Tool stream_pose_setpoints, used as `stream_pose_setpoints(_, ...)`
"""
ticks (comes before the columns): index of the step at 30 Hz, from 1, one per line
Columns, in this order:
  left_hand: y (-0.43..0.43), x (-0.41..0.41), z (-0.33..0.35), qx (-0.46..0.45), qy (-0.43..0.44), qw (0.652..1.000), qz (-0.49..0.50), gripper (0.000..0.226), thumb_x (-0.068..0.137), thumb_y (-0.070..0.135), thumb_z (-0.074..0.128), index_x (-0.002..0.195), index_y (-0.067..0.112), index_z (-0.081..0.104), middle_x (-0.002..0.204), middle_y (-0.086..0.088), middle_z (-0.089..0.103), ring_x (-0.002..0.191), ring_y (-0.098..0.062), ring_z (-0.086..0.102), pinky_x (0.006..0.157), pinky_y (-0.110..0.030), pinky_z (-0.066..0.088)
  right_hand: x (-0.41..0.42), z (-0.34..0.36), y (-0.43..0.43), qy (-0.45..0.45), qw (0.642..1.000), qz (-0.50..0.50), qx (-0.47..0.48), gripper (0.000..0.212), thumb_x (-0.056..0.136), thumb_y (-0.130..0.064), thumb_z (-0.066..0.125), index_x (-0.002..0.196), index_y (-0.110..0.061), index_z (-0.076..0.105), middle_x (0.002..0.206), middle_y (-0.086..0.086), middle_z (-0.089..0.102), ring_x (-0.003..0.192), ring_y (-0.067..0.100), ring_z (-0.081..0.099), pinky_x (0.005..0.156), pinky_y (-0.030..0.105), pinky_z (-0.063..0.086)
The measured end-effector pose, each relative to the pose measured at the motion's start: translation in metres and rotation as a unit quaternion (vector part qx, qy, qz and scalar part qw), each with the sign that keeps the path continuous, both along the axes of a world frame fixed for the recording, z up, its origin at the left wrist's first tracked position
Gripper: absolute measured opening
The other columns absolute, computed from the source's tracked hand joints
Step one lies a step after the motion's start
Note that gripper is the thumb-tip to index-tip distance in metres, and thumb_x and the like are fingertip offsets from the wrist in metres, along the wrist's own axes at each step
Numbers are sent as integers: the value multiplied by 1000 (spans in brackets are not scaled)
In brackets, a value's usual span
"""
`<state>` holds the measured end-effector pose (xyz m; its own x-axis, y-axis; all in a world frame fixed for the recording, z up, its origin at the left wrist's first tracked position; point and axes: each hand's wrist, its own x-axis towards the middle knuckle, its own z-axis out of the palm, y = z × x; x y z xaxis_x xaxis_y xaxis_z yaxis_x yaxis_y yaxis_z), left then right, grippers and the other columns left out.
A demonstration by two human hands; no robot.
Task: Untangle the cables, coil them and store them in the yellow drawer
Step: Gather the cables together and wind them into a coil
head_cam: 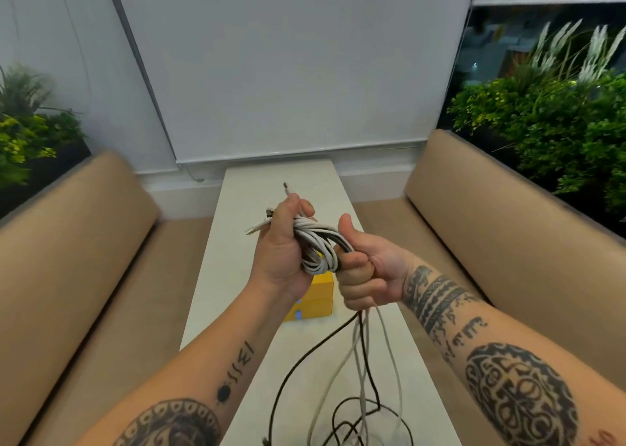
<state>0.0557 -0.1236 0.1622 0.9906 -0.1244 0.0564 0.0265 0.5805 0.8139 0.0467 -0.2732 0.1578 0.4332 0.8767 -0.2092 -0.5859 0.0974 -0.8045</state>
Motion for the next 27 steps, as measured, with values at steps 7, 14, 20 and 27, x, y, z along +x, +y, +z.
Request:
stream_pose_setpoints(7, 2, 4, -6, -39, 74, 996, 39, 30, 87, 45, 59, 71, 20, 52, 64, -6, 59, 68, -25, 61, 72, -38, 50, -10, 11, 12, -133, 931, -199, -276, 76, 73, -93, 22, 54, -21, 38, 52, -2, 22, 43, 14, 20, 48, 24, 28)
stream_pose_setpoints(14, -1, 7, -15, -88, 157, 981, 71, 35, 91, 52, 63, 75, 21, 56, 71, -4, 53, 78, -27, 64, 87, -53, 58, -14, -2, 34, -156, 890, -277, -326, 82, 71, -95, 16, 60, -17, 41, 47, -2, 36, 38, 15, 26, 42, 21, 31)
stream_pose_setpoints(20, 0, 18, -3, -86, 218, 958, 163, 31, 98, 43, 57, 93, 13, 52, 78, -12, 68, 66, -27, 74, 69, -46, 62, -16, -41, 48, -416, 704, -485, -310, 32, 106, -44, 36, 104, -18, 54, 69, -4, 55, 59, 12, 51, 57, 34, 41)
stream_pose_setpoints(27, 5, 22, 4, 17, 185, 937, 296, 30, 85, 51, 60, 76, 23, 66, 77, 3, 71, 73, -20, 70, 68, -35, 54, -20, -45, 62, -451, 651, -482, -376, 23, 108, -34, 34, 94, -35, 53, 78, -8, 58, 67, 8, 51, 66, 35, 41)
